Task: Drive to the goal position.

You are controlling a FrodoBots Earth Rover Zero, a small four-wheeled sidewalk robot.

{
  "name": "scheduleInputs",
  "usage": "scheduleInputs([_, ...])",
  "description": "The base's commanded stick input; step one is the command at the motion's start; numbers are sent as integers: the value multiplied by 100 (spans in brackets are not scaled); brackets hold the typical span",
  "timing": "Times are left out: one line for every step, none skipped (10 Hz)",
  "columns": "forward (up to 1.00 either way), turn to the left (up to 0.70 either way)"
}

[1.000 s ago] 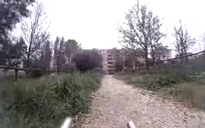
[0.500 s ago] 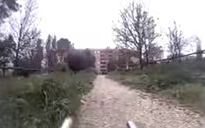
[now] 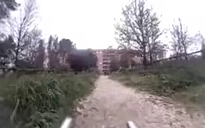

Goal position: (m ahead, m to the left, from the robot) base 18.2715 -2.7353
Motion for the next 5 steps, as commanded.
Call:
scheduleInputs([70, 0])
scheduleInputs([70, 0])
scheduleInputs([70, 0])
scheduleInputs([70, 0])
scheduleInputs([70, 0])
